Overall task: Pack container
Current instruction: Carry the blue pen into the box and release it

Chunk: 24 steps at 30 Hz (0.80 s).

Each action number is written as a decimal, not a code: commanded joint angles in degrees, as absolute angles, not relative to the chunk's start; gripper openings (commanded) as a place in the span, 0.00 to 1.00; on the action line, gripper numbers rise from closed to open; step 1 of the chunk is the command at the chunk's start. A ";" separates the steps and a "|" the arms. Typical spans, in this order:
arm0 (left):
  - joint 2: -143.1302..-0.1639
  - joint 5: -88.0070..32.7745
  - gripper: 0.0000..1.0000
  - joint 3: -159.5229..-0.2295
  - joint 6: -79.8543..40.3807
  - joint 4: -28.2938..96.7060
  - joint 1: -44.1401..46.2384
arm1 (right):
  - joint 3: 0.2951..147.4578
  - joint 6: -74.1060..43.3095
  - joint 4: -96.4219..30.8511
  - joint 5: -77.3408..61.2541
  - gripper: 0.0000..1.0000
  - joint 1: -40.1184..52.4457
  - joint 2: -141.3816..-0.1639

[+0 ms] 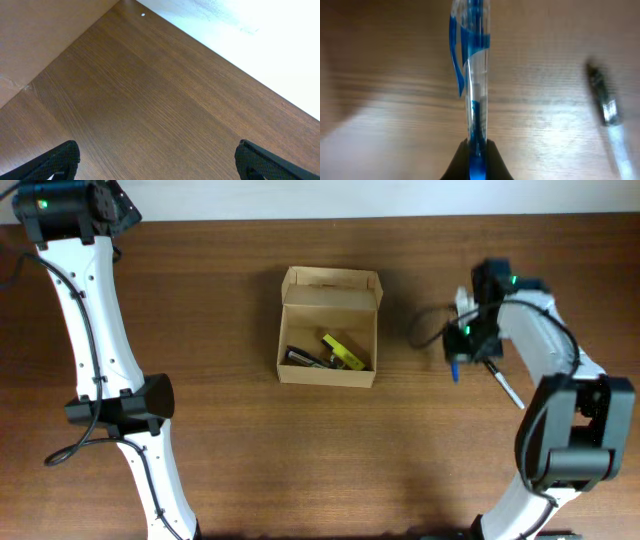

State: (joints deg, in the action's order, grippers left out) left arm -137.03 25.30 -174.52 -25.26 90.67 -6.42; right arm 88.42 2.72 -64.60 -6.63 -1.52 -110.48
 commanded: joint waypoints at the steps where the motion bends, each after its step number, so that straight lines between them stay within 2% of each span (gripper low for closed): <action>1: -135.09 25.32 1.00 -174.25 -24.73 90.76 -6.81 | 100.99 10.02 -69.01 -8.84 0.04 3.07 -105.25; 5: -135.09 25.30 1.00 -174.25 -24.73 90.74 -6.81 | 110.61 20.51 -72.71 -8.21 0.04 9.52 -105.25; 13: -135.09 25.32 1.00 -174.25 -24.73 90.76 -6.81 | 111.53 33.34 -74.41 -8.67 0.04 20.51 -107.98; 24: -135.09 25.32 1.00 -174.25 -24.73 90.74 -6.81 | 111.53 40.29 -74.43 -8.38 0.04 29.28 -118.34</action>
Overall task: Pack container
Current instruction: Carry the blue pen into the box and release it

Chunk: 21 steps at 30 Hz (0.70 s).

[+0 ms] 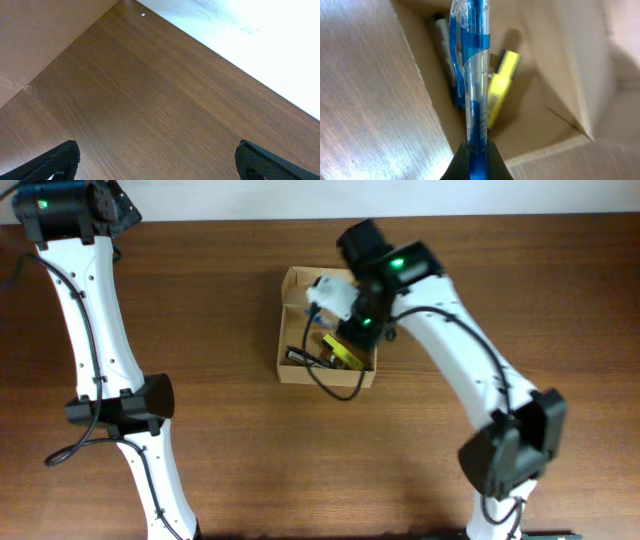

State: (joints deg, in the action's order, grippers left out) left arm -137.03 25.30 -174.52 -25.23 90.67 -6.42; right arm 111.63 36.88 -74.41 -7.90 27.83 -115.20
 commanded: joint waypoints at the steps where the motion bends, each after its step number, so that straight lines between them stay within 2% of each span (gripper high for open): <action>1: -135.09 25.32 1.00 -174.25 -24.73 90.76 -6.81 | 111.53 40.29 -74.11 -8.27 0.04 29.36 -119.42; 14: -135.09 25.30 1.00 -174.25 -24.73 90.76 -6.81 | 111.53 40.14 -69.78 -11.66 0.04 26.61 -132.92; 15: -135.09 25.32 1.00 -174.23 -24.73 90.76 -6.81 | 111.53 40.03 -69.78 -11.66 0.09 26.68 -133.21; 16: -135.09 25.30 1.00 -174.25 -24.73 90.76 -6.81 | 111.55 40.03 -69.87 -11.64 0.26 26.83 -133.23; 17: -135.09 25.32 1.00 -174.25 -24.73 90.76 -6.81 | 111.59 39.77 -70.08 -11.60 0.39 27.03 -133.12; 18: -135.09 25.32 1.00 -174.25 -24.73 90.76 -6.81 | 111.74 38.92 -70.28 -11.49 0.44 27.27 -132.77; 19: -135.09 25.32 1.00 -174.25 -24.73 90.76 -6.81 | 112.01 37.58 -70.37 -11.05 0.45 27.38 -132.40; 21: -135.09 25.30 1.00 -174.25 -24.73 90.74 -6.81 | 113.34 35.00 -71.55 -10.33 0.52 27.55 -131.52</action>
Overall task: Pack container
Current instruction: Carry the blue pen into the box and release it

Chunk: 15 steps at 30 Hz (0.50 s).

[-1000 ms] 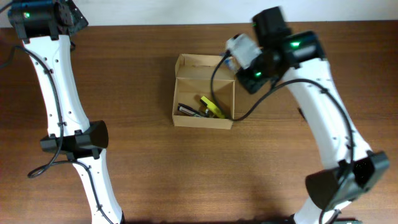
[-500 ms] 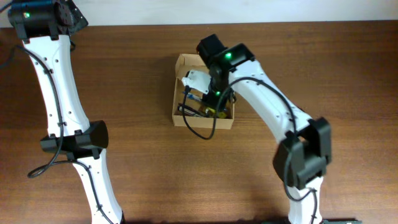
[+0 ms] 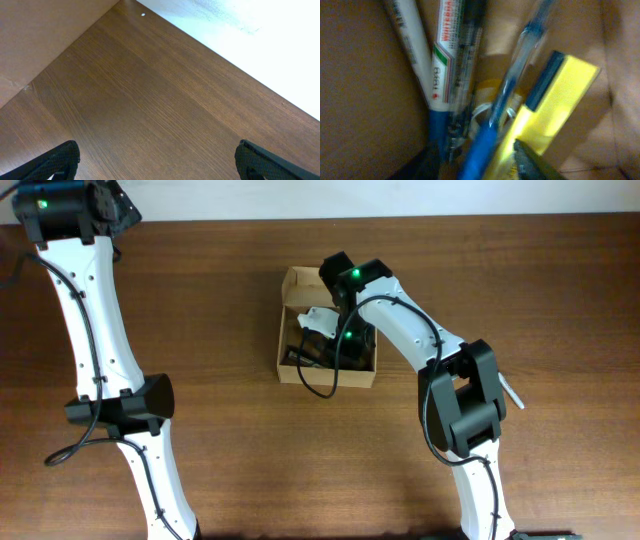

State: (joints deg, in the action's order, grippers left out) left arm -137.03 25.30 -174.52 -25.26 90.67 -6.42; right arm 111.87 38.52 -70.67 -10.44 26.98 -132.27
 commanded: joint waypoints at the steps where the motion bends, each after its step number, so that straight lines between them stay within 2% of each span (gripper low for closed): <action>1: -135.09 25.32 1.00 -174.25 -24.73 90.76 -6.81 | 114.39 34.85 -72.75 -10.02 0.52 27.59 -131.09; 6: -135.09 25.30 1.00 -174.25 -24.73 90.74 -6.81 | 121.95 30.61 -77.58 -8.71 0.53 27.59 -126.87; 9: -135.09 25.32 1.00 -174.23 -24.73 90.76 -6.81 | 126.10 27.35 -79.20 -3.07 0.54 27.40 -122.41; 15: -135.09 25.32 1.00 -174.25 -24.73 90.74 -6.81 | 127.02 24.23 -80.23 2.37 0.57 23.11 -108.88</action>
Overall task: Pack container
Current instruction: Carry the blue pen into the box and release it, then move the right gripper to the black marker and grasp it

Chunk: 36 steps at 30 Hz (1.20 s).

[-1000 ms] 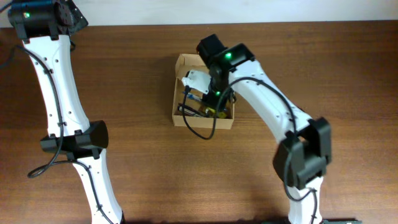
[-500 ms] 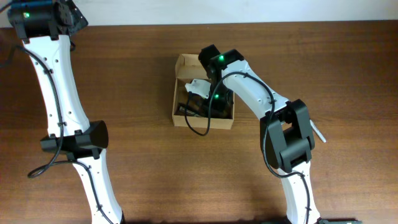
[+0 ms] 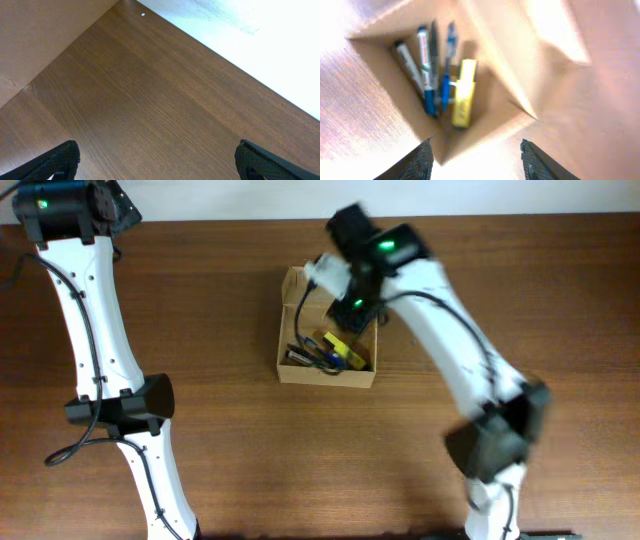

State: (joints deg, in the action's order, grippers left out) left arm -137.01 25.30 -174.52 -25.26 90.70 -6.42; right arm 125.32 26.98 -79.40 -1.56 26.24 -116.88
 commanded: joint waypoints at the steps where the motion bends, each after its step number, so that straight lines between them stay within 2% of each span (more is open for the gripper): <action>1: -135.09 25.32 1.00 -174.25 -24.75 90.74 -6.81 | 126.48 23.73 -80.16 2.39 0.56 21.45 -106.65; 6: -135.09 25.32 1.00 -174.25 -24.73 90.76 -6.83 | 116.27 23.44 -74.52 1.48 0.56 9.10 -96.99; 10: -135.09 25.30 1.00 -174.25 -24.73 90.76 -6.81 | 102.56 23.44 -66.94 -1.56 0.59 -0.99 -93.27; 14: -135.09 25.32 1.00 -174.25 -24.73 90.76 -6.81 | 88.71 23.46 -60.25 -3.99 0.82 -7.73 -94.08; 18: -135.09 25.32 1.00 -174.25 -24.73 90.76 -6.81 | 78.56 23.46 -53.17 -4.08 0.92 -10.66 -96.75; 30: -135.09 25.32 1.00 -174.25 -24.73 90.76 -6.81 | 75.42 28.71 -51.13 -1.06 0.92 -15.29 -109.32; 31: -135.09 25.32 1.00 -174.25 -24.73 90.76 -6.81 | 75.42 28.75 -51.09 -0.23 0.91 -15.62 -110.39; 33: -135.09 25.32 1.00 -174.25 -24.75 90.76 -6.81 | 75.42 29.82 -51.11 0.75 0.81 -16.21 -112.03; 36: -135.09 25.32 1.00 -174.25 -24.73 90.76 -6.81 | 75.42 29.80 -50.98 0.97 0.80 -16.60 -113.75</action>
